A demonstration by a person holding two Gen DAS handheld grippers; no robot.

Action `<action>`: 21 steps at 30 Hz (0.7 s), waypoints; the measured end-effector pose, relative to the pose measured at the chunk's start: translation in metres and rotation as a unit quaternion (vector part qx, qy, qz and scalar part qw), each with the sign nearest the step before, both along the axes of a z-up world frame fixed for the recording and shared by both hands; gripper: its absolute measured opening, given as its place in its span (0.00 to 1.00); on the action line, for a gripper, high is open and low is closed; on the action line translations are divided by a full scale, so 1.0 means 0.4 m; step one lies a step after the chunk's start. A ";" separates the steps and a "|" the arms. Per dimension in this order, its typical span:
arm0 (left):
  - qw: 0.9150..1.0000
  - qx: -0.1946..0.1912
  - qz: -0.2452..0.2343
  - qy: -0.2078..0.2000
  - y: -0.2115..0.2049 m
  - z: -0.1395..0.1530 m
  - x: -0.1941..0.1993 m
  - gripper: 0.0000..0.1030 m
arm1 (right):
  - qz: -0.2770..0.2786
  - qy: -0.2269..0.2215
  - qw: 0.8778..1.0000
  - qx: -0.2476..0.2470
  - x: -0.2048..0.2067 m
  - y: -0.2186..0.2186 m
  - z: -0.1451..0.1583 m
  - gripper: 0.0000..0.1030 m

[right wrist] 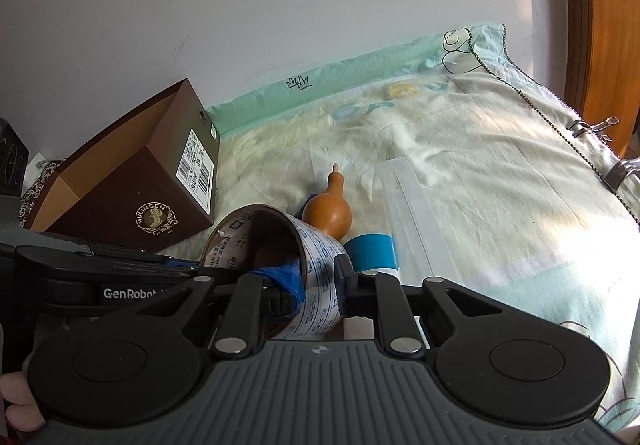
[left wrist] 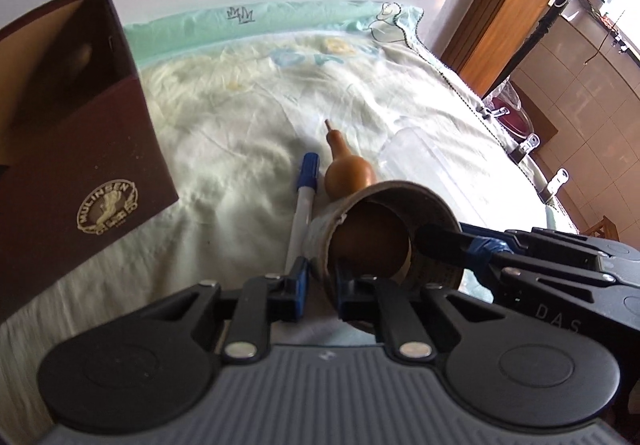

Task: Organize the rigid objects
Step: 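Close the left gripper on the tape roll rim and lift it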

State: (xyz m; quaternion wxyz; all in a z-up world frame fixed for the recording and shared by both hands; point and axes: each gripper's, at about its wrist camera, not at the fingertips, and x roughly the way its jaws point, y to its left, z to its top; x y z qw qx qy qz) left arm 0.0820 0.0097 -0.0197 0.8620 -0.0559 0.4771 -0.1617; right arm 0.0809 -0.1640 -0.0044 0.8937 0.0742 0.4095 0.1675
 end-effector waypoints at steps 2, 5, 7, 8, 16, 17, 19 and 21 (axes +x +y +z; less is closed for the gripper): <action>1.000 0.001 -0.004 -0.013 -0.005 0.015 -0.013 0.08 | 0.002 -0.001 1.000 0.000 -0.001 -0.005 0.005 0.00; 0.999 0.009 -0.011 -0.032 -0.016 0.035 -0.031 0.08 | 0.006 -0.006 1.000 -0.005 -0.008 -0.007 0.021 0.00; 0.999 0.010 -0.013 -0.043 -0.017 0.051 -0.038 0.08 | 0.008 -0.009 1.000 -0.005 -0.013 -0.008 0.034 0.00; 0.999 0.009 -0.014 -0.050 -0.015 0.063 -0.042 0.07 | 0.009 -0.014 1.000 0.000 -0.015 -0.011 0.045 0.00; 0.990 0.014 0.005 -0.138 0.031 0.207 -0.055 0.08 | 0.032 -0.093 0.995 0.027 0.002 0.024 0.168 0.00; 0.988 0.018 0.014 -0.150 0.046 0.229 -0.055 0.08 | 0.042 -0.108 0.993 0.031 0.013 0.038 0.185 0.00; 0.984 0.026 0.035 -0.174 0.082 0.268 -0.053 0.08 | 0.062 -0.130 0.989 0.039 0.038 0.070 0.212 0.00; 0.978 0.035 0.060 -0.194 0.128 0.302 -0.054 0.08 | 0.088 -0.155 0.983 0.051 0.068 0.117 0.239 0.00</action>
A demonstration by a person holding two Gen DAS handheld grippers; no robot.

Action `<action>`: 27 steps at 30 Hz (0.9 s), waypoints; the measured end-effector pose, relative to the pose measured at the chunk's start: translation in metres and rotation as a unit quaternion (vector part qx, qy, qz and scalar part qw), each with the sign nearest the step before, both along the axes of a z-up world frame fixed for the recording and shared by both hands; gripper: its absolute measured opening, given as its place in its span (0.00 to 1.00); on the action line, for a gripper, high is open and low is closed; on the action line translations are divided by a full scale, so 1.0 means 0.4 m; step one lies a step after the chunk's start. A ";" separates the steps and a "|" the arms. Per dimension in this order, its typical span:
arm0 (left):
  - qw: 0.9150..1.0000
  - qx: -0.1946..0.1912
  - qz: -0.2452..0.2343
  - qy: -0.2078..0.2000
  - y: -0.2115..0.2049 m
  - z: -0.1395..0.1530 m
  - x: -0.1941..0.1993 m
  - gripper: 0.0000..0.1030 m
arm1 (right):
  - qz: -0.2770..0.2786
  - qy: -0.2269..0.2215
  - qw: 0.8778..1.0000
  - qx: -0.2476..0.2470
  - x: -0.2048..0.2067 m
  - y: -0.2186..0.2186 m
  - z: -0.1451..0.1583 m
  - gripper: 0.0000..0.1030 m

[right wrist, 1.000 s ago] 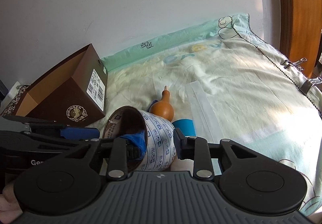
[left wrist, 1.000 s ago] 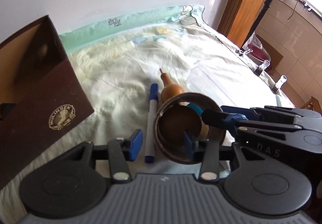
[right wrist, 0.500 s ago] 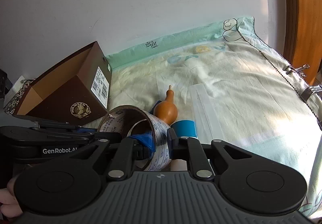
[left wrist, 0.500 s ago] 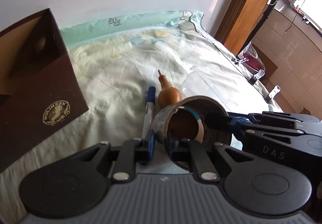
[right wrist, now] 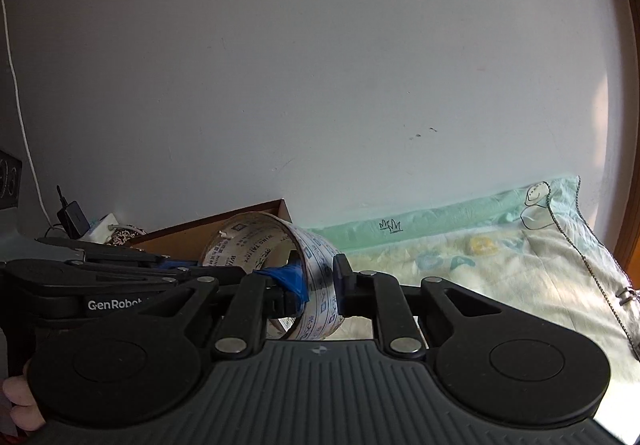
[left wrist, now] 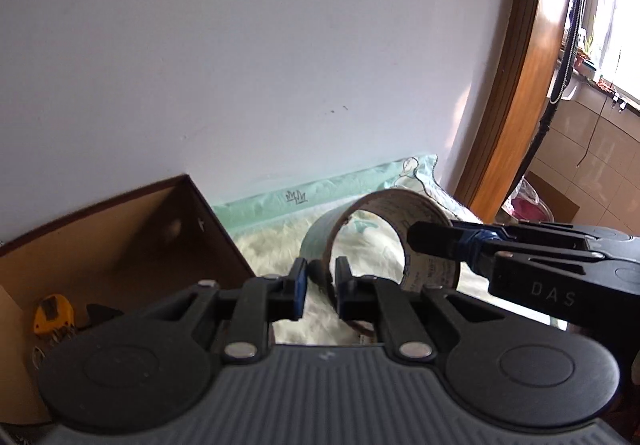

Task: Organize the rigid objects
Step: 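Close the left gripper on the tape roll rim and lift it, then carry the tape roll into the brown box and open the left gripper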

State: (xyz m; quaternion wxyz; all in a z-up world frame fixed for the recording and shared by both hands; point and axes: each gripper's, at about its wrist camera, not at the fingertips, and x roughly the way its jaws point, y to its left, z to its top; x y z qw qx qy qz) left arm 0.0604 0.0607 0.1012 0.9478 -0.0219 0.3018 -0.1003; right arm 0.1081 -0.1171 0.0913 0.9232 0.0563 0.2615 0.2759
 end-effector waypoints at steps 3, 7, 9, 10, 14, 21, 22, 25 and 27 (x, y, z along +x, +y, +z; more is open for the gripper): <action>0.999 0.003 0.043 -0.015 0.080 0.033 0.000 0.07 | 0.045 -0.037 0.998 0.003 0.038 0.090 0.025 0.00; 0.995 -0.001 0.095 -0.003 0.194 0.029 0.008 0.06 | 0.099 -0.043 0.994 0.003 0.091 0.220 0.011 0.00; 0.993 -0.012 0.117 0.019 0.252 0.009 0.020 0.05 | 0.122 -0.029 0.992 -0.005 0.120 0.283 -0.011 0.00; 0.991 -0.018 0.125 0.032 0.277 -0.004 0.027 0.04 | 0.132 -0.023 0.991 -0.013 0.125 0.311 -0.020 0.00; 0.983 -0.038 0.156 0.094 0.362 -0.077 0.053 0.02 | 0.175 0.022 0.983 -0.051 0.139 0.414 -0.061 0.00; 0.961 -0.039 0.188 0.201 0.445 -0.210 0.070 0.02 | 0.223 0.133 0.958 -0.123 0.189 0.551 -0.160 0.00; 0.957 -0.038 0.192 0.212 0.452 -0.224 0.072 0.02 | 0.223 0.155 0.954 -0.127 0.194 0.561 -0.176 0.00; 0.949 -0.026 0.206 0.236 0.479 -0.257 0.077 0.02 | 0.232 0.206 0.941 -0.135 0.206 0.590 -0.212 0.00; 0.945 -0.018 0.214 0.247 0.498 -0.268 0.073 0.02 | 0.241 0.239 0.931 -0.139 0.209 0.615 -0.233 0.00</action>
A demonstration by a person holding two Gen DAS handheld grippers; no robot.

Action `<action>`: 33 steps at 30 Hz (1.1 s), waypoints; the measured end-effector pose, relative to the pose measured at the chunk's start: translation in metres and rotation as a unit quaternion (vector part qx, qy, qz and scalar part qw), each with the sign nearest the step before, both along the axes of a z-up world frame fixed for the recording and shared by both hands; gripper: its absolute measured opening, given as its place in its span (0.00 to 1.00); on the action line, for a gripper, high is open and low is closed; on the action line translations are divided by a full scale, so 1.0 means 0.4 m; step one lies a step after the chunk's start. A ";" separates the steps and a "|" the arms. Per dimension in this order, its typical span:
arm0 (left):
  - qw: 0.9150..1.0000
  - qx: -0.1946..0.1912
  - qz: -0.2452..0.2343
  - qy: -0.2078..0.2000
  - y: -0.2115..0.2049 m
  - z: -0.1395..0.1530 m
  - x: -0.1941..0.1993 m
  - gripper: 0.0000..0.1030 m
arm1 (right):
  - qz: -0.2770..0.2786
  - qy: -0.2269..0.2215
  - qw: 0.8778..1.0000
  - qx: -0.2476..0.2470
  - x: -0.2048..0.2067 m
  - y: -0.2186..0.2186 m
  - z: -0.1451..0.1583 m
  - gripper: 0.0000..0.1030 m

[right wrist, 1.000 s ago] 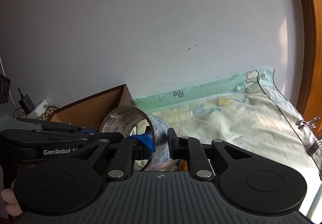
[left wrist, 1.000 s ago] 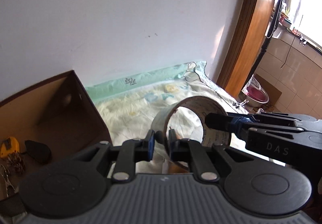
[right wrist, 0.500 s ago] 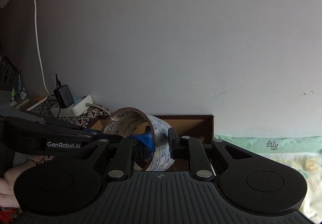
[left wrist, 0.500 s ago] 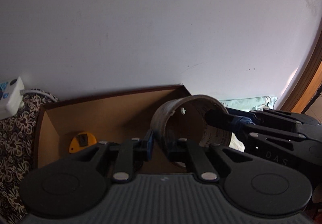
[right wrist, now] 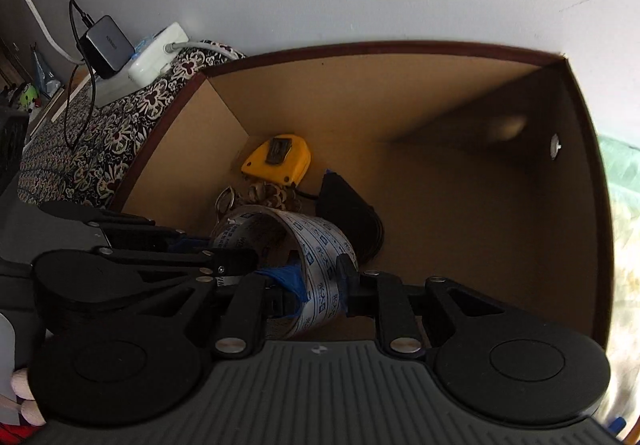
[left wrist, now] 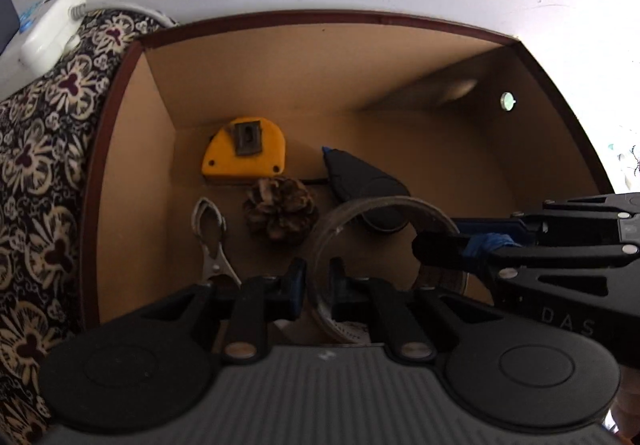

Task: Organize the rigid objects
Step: 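Carry the tape roll into the brown box and open the left gripper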

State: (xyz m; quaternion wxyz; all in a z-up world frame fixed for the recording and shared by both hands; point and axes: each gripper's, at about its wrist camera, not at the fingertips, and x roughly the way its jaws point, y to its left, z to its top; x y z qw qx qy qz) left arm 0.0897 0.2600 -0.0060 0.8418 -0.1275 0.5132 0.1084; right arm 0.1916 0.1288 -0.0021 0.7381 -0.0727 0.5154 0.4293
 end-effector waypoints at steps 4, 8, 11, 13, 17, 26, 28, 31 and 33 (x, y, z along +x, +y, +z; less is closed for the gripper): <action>1.000 0.008 0.011 0.019 0.035 -0.019 -0.006 0.02 | 0.001 0.043 0.999 -0.006 -0.002 0.040 -0.029 0.02; 1.000 0.009 0.019 0.022 0.058 -0.030 -0.014 0.07 | 0.006 0.057 0.998 -0.014 -0.015 0.070 -0.053 0.06; 1.000 -0.007 0.028 0.009 0.079 -0.031 -0.026 0.10 | 0.006 0.053 0.999 -0.008 -0.019 0.071 -0.057 0.07; 1.000 -0.007 0.022 0.004 0.078 -0.022 -0.027 0.16 | 0.002 0.050 0.999 -0.003 -0.015 0.065 -0.052 0.07; 1.000 -0.008 0.018 -0.011 0.076 0.002 -0.035 0.39 | -0.020 0.021 1.000 0.011 -0.011 0.038 -0.027 0.07; 0.999 0.031 0.017 -0.023 0.049 0.013 -0.033 0.42 | -0.082 -0.021 0.995 0.049 -0.025 -0.036 0.006 0.07; 0.998 0.055 0.013 -0.026 0.033 0.016 -0.032 0.44 | -0.095 -0.022 0.994 0.055 -0.028 -0.048 0.004 0.07; 0.997 0.074 0.008 -0.029 0.018 0.019 -0.033 0.46 | -0.118 -0.044 0.990 0.057 -0.041 -0.064 0.010 0.07; 0.996 0.085 0.007 -0.032 0.012 0.023 -0.035 0.46 | -0.132 -0.059 0.988 0.059 -0.050 -0.074 0.013 0.07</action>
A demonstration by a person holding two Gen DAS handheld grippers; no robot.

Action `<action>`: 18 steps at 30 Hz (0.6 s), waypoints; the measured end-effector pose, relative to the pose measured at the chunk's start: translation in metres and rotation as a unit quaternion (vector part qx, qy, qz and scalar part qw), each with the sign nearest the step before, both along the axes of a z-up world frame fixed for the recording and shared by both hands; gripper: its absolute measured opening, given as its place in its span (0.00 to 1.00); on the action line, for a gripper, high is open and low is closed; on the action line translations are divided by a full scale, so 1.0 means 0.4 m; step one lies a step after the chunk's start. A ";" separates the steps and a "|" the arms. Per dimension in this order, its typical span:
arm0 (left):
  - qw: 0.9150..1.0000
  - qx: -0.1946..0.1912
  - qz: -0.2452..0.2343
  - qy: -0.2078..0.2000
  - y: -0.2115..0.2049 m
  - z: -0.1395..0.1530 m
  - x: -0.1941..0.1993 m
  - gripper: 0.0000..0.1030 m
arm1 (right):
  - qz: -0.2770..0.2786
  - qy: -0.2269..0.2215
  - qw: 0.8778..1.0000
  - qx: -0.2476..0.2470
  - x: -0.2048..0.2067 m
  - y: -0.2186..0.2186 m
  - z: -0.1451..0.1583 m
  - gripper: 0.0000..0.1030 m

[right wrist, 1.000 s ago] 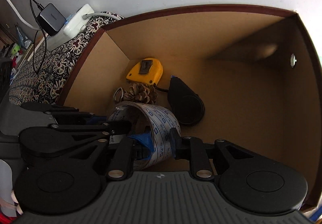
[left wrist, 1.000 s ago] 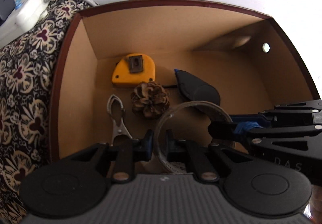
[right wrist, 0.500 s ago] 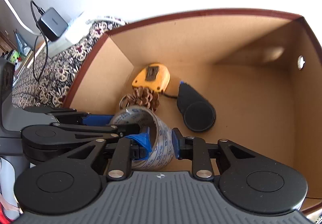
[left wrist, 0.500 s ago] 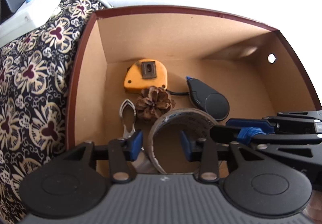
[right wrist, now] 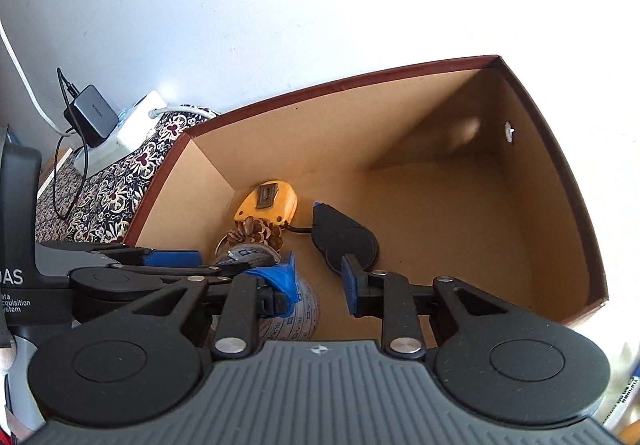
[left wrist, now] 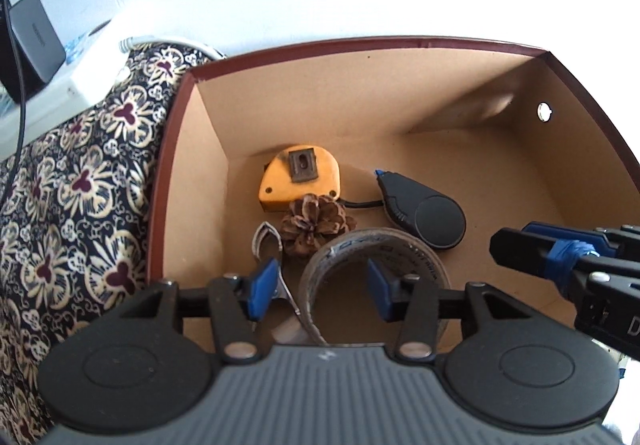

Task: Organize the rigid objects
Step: 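Carry the tape roll into the brown box and open the left gripper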

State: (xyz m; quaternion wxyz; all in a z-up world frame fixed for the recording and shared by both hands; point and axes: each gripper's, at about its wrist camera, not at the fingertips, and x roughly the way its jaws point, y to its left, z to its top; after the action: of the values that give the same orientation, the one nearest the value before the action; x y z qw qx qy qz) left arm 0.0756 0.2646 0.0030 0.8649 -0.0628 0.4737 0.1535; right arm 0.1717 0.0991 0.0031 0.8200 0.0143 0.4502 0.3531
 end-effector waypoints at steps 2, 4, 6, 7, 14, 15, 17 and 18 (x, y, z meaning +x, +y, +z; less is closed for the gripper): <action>1.000 0.006 -0.004 -0.005 -0.006 0.004 -0.002 0.47 | -0.012 -0.006 1.000 0.005 -0.004 -0.012 0.004 0.07; 1.000 0.012 -0.007 -0.011 -0.013 0.012 -0.004 0.48 | -0.025 -0.014 1.000 0.011 -0.010 -0.023 0.007 0.07; 0.999 0.026 -0.009 -0.019 -0.023 0.020 -0.005 0.51 | -0.037 -0.029 0.999 0.018 -0.021 -0.035 0.014 0.07; 0.999 0.032 -0.010 -0.023 -0.026 0.023 -0.005 0.51 | -0.038 -0.032 0.999 0.018 -0.023 -0.040 0.016 0.07; 0.998 0.053 -0.014 -0.038 -0.046 0.037 -0.007 0.52 | -0.048 -0.048 0.997 0.023 -0.042 -0.062 0.021 0.07; 0.997 0.058 -0.015 -0.040 -0.050 0.038 -0.008 0.52 | -0.051 -0.047 0.997 0.025 -0.043 -0.065 0.020 0.08; 0.997 0.062 -0.019 -0.043 -0.056 0.039 -0.008 0.52 | -0.060 -0.038 0.997 0.029 -0.043 -0.071 0.013 0.08; 0.997 0.062 -0.020 -0.043 -0.057 0.039 -0.008 0.53 | -0.063 -0.040 0.997 0.034 -0.043 -0.076 0.011 0.08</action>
State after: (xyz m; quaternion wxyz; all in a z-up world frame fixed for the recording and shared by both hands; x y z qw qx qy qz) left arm 0.0722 0.2418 0.0186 0.8898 -0.0062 0.4265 0.1623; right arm 0.1545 0.0689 0.0076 0.8571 0.0561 0.4031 0.3159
